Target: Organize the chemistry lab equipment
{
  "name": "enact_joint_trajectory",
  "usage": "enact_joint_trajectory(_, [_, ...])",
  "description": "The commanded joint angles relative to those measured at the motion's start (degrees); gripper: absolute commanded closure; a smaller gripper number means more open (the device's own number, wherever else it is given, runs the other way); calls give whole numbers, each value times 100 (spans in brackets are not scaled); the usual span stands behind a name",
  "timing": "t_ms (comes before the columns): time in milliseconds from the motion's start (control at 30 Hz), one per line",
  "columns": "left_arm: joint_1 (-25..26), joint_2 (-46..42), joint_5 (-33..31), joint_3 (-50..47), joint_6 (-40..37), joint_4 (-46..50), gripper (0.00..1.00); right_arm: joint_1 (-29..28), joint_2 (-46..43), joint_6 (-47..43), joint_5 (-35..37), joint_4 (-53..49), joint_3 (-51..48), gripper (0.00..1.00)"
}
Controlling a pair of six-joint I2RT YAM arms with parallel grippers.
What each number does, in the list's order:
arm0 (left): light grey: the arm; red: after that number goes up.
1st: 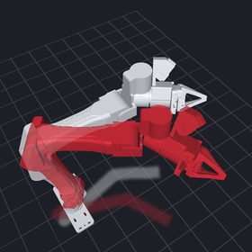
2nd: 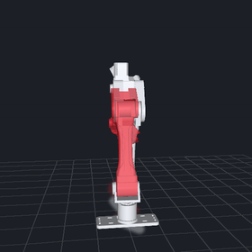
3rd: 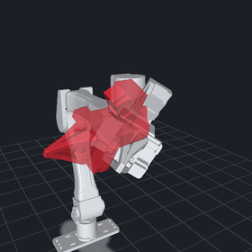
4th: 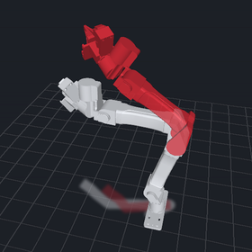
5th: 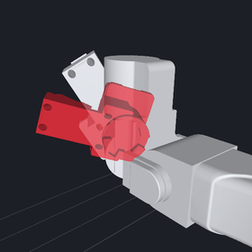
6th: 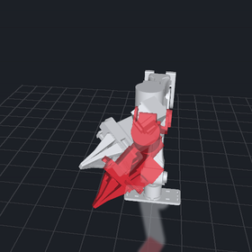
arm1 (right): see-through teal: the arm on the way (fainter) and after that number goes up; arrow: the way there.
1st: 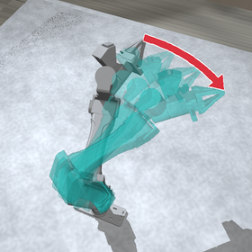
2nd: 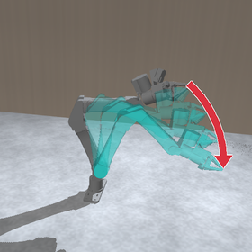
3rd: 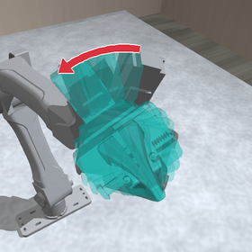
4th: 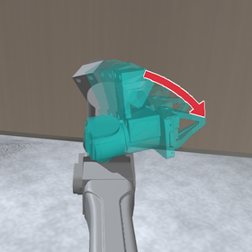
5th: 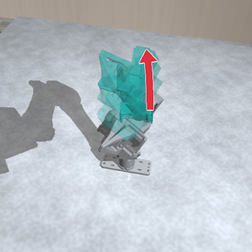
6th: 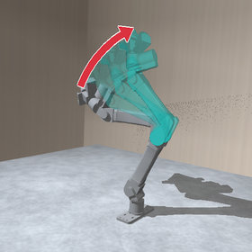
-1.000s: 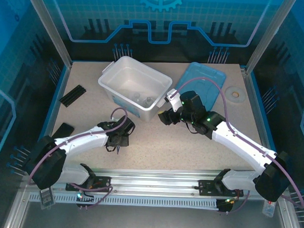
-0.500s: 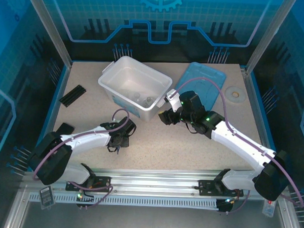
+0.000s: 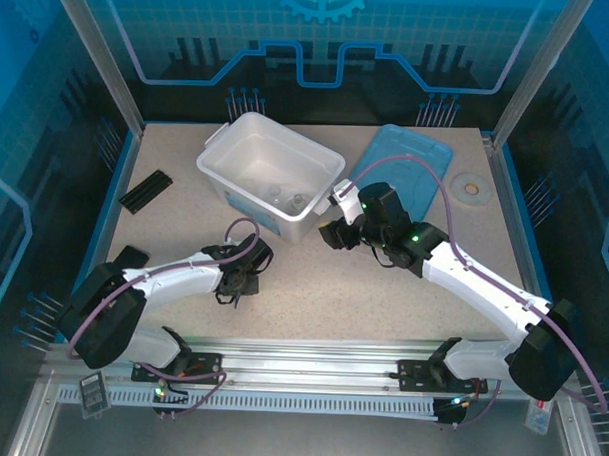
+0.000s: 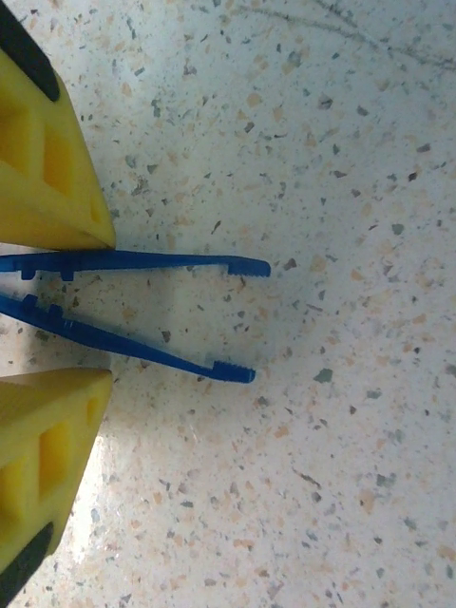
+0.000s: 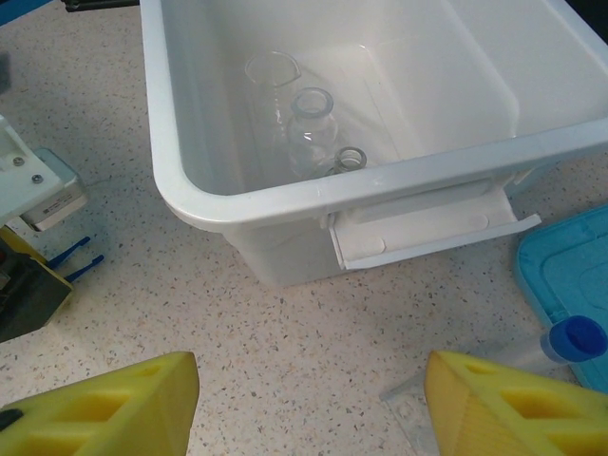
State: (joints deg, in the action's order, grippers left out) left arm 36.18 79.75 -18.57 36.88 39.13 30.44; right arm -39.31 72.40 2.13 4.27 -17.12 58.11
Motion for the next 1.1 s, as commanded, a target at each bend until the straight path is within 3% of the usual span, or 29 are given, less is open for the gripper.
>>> enact_joint_trajectory(0, [28,101,110,-63,138,-46,63,54,33,41,-34,-45,-37,36])
enact_joint_trajectory(500, [28,83,182,28,99,-13,75,73,43,58,-32,-14,-45,38])
enact_joint_trajectory(1067, [-58,-1310,-397,1555,-158,1482,78,126,-63,53,-49,44,-82,38])
